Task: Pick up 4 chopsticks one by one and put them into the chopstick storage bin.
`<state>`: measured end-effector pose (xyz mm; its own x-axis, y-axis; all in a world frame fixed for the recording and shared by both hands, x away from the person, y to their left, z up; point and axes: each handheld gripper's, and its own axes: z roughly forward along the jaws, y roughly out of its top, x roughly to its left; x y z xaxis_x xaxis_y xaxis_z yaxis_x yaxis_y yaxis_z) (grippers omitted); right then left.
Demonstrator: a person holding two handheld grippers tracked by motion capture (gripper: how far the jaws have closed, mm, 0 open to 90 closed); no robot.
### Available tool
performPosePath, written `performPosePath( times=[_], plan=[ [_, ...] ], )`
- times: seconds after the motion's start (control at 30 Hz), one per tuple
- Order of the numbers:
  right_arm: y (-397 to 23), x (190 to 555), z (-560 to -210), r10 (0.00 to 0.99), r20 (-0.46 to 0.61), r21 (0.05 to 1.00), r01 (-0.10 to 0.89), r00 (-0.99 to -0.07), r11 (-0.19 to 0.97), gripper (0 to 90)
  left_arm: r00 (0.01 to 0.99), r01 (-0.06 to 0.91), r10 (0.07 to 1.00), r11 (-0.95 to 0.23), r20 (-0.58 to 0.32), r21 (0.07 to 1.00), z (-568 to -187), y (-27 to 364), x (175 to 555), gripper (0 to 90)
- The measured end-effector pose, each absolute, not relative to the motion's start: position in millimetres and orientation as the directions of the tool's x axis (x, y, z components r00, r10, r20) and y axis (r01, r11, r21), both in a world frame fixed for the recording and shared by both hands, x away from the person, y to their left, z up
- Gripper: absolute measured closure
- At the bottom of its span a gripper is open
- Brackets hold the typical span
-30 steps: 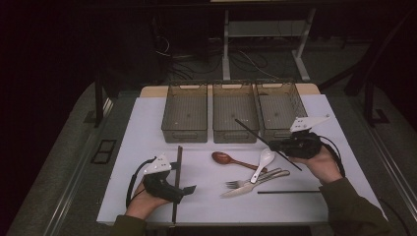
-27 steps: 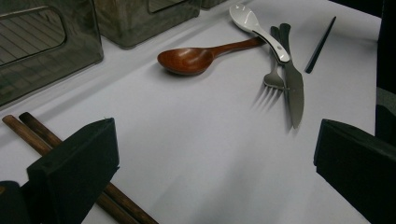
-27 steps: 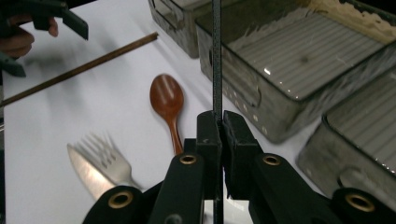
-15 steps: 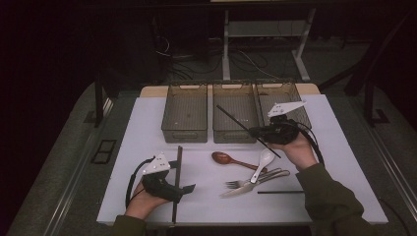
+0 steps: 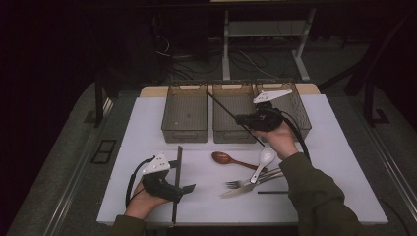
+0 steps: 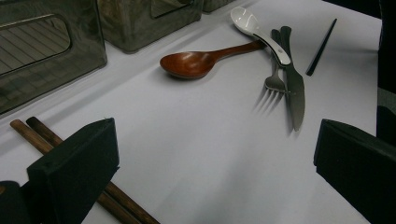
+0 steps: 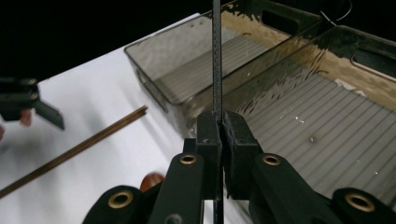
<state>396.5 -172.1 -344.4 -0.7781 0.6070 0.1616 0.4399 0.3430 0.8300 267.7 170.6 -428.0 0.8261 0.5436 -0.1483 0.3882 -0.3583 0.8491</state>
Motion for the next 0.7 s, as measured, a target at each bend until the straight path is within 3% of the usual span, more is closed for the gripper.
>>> performPosePath(
  times=[0.7],
  plan=[
    [-106, 441, -341, 0.617, 0.187, 0.844, 0.447, -0.764, 0.298, 85.5, 0.830, 0.386, 0.537, -0.358, -0.150, 0.850, -428, 170, 268, 0.0]
  ],
)
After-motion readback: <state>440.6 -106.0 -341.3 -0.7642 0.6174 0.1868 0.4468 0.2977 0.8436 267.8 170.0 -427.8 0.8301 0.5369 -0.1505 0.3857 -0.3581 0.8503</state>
